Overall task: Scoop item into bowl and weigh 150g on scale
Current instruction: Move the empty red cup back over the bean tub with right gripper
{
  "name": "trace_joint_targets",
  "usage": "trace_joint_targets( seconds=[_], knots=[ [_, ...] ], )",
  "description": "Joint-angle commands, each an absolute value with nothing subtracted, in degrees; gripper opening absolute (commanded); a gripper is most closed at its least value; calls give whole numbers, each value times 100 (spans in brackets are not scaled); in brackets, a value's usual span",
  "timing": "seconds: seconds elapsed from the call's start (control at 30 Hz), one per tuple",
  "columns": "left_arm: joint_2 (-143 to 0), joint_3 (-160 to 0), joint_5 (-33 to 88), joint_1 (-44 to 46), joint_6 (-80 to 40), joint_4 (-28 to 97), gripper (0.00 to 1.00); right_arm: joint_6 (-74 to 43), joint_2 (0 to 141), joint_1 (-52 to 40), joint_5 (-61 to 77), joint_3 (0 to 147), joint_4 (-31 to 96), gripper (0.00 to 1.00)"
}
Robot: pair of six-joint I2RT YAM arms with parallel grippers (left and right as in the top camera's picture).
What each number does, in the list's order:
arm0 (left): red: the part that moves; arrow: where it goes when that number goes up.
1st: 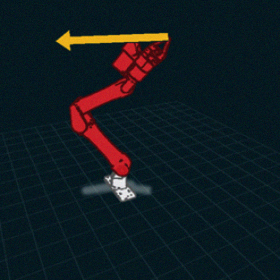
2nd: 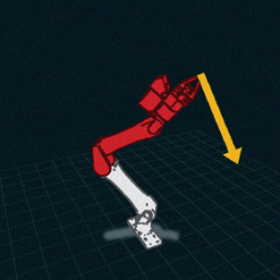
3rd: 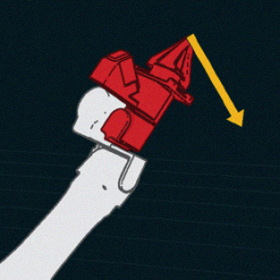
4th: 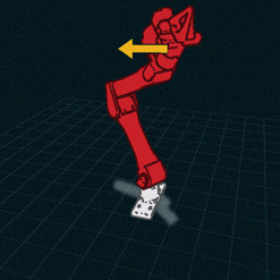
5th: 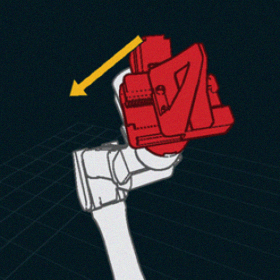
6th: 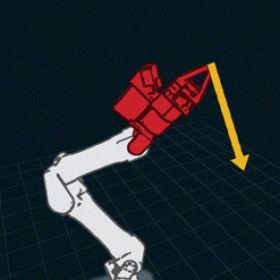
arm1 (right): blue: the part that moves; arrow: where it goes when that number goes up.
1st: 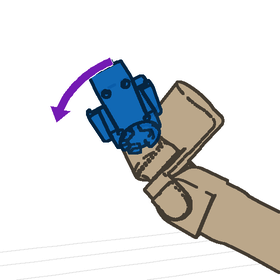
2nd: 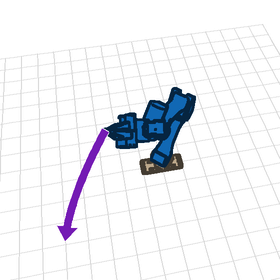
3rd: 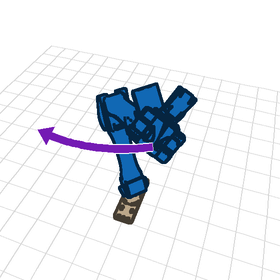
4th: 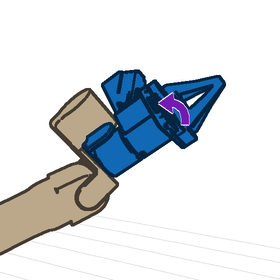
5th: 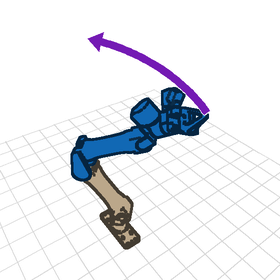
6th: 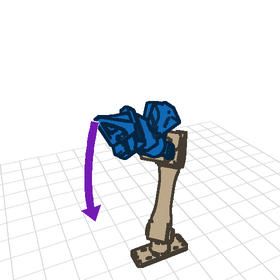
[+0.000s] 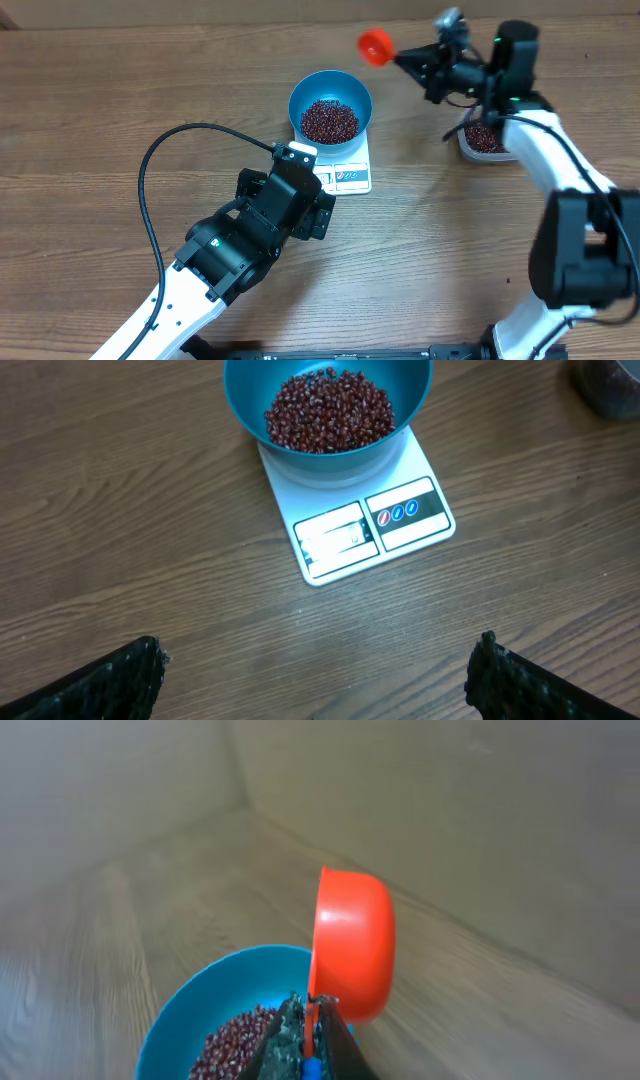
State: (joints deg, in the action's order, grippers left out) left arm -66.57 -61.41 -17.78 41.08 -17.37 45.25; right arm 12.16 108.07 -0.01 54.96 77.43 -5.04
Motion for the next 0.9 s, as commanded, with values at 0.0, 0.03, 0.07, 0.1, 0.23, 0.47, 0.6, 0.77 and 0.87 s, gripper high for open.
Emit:
trace_joint_targets(
  seconds=[0.0, 0.03, 0.07, 0.1, 0.23, 0.47, 0.6, 0.77, 0.87],
  knots=[
    [-6676, -6117, -1798, 4051, -1688, 4521, 99, 770, 9953, 183, 4285, 7734, 301, 4],
    [-6676, -6117, -1798, 4051, -1688, 4519, 99, 770, 9830, 217, 3927, 7734, 563, 4],
    [-6676, -6117, -1798, 4051, -1688, 4519, 99, 773, 9695, 252, 3551, 7734, 836, 4],
    [-6676, -6117, -1798, 4051, -1688, 4519, 100, 773, 9588, 279, 3229, 7734, 1046, 4],
    [-6676, -6117, -1798, 4051, -1688, 4519, 99, 803, 9131, 357, 1643, 7734, 1949, 4],
    [-6676, -6117, -1798, 4051, -1688, 4519, 99, 1249, 8840, 362, -180, 7734, 2891, 4],
    [-6676, -6117, -1798, 4051, -1688, 4519, 99, 1247, 8840, 362, -615, 7732, 3249, 4],
    [-6676, -6117, -1798, 4051, -1691, 4519, 99, 1247, 8840, 362, -701, 7732, 3806, 4],
    [-6676, -6117, -1798, 4051, -1688, 4519, 99, 1247, 8847, 362, -880, 7732, 4003, 4]
  ],
)
